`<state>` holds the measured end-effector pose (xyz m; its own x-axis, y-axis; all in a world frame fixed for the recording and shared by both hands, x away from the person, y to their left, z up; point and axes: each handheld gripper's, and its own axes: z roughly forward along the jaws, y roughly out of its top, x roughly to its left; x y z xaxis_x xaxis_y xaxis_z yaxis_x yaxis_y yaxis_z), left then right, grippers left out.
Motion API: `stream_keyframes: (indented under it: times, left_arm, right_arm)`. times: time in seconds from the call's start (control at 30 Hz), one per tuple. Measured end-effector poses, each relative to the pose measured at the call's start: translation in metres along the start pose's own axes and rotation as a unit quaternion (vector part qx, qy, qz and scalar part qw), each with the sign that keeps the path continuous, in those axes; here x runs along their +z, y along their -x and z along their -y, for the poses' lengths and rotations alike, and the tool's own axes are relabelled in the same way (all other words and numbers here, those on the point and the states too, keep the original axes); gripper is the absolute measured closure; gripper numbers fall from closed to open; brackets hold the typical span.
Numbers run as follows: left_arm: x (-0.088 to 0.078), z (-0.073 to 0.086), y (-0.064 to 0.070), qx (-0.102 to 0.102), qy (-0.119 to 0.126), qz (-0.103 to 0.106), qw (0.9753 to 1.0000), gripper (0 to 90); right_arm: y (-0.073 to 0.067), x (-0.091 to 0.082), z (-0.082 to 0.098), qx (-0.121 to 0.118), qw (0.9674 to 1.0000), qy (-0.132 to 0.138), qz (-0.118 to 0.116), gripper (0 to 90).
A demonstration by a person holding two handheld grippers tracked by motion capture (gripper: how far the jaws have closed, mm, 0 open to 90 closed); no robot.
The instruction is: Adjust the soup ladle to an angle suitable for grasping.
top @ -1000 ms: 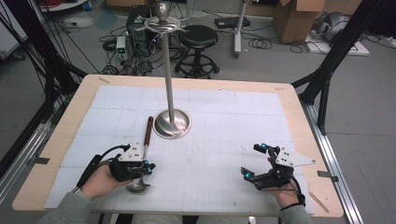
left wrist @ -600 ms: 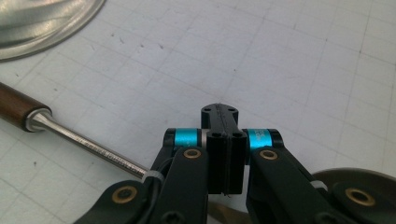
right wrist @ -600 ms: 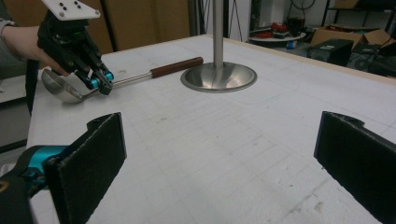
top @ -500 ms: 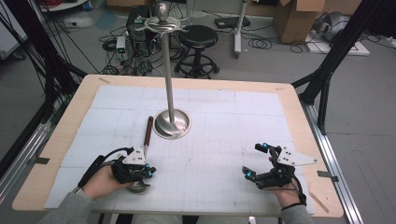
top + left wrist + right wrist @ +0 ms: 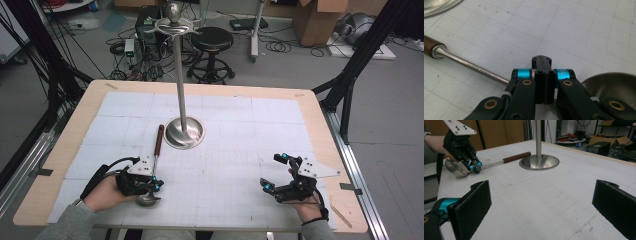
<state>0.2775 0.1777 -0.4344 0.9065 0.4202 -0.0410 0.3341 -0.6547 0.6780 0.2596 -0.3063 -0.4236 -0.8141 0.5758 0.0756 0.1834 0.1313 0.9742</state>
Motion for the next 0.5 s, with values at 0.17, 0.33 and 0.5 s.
stream_keyframes:
  times: [0.17,0.33,0.5]
  left_arm:
    - [-0.004,0.003,-0.002,-0.001,-0.004,0.005,1.0000,89.9]
    - [-0.009,0.009,-0.004,-0.002,-0.005,0.008,0.9999,89.9]
    - [-0.015,0.016,-0.008,-0.008,-0.001,0.016,0.9998,89.9]
  right_arm:
    - [0.001,0.000,0.000,-0.002,1.0000,0.002,0.003,1.2]
    - [0.000,-0.001,0.001,0.002,1.0000,0.003,0.000,1.2]
    - [0.001,-0.002,0.001,0.001,1.0000,0.002,0.003,1.2]
